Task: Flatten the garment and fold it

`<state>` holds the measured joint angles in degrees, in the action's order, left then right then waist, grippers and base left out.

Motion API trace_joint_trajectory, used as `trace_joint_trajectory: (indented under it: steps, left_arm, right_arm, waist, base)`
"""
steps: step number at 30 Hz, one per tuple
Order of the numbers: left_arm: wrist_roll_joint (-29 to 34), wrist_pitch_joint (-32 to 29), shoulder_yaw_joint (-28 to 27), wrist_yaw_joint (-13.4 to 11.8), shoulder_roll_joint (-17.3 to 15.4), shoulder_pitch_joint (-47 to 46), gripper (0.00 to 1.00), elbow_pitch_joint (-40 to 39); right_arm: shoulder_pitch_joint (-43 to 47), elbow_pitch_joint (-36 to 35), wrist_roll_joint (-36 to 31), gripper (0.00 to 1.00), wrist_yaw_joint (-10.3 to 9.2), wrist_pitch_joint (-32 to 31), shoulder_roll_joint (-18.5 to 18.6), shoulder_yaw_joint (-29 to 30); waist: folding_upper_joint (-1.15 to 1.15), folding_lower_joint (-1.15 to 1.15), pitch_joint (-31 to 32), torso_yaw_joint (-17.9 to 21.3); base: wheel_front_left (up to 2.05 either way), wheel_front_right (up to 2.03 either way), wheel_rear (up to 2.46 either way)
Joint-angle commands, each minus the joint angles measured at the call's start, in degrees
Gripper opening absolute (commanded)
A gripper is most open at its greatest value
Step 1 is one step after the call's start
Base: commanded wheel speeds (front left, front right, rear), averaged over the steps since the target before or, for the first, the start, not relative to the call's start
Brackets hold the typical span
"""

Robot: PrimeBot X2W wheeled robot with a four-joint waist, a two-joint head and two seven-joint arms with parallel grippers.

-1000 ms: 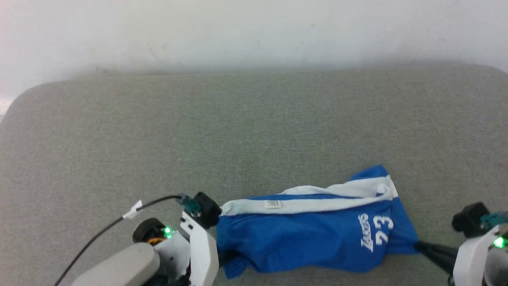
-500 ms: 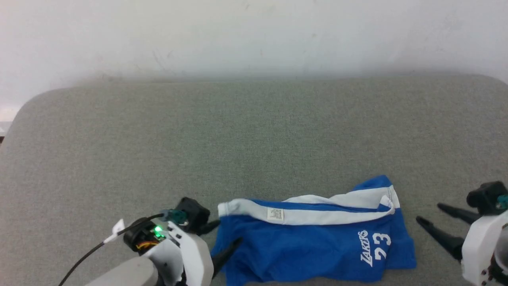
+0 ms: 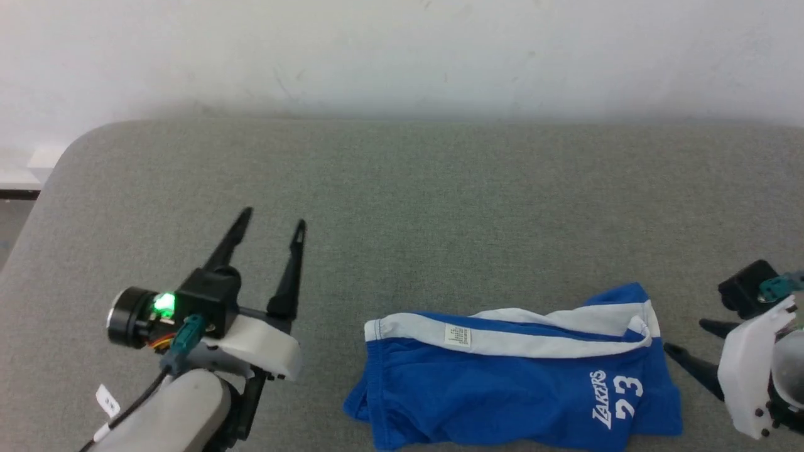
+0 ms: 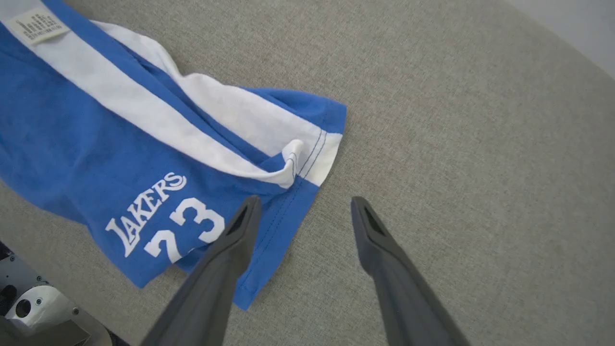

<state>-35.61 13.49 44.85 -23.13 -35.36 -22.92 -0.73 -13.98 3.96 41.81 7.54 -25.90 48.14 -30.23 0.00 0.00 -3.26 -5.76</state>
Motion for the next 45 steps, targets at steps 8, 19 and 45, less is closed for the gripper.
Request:
trace_joint_trajectory:
  steps: [8,19,45]
  left_arm:
    - [12.4,1.5,-13.1,-9.1,6.5,8.1,1.0,-3.3]
    - [22.7,1.5,-22.7,-2.9,16.8,14.9,1.0,-2.3]
    - [32.9,1.5,-29.8,4.7,23.2,20.1,1.0,-0.2]
  right_arm:
    - [-2.3,7.3,0.8,1.0,-0.05,-8.3,-6.9,0.9]
    - [-3.6,18.9,1.7,1.0,-0.05,-7.8,-14.0,-3.5]
    - [-2.4,8.6,8.6,0.0,-0.05,-3.1,3.1,2.1]
  waist:
    - [0.0,0.0,-4.1,-2.3]
    - [0.0,0.0,-7.2,-4.2]
    - [0.0,0.0,-2.1,1.0]
  base:
    - [0.0,0.0,0.0]
    - [0.0,0.0,0.0]
    - [0.0,0.0,0.0]
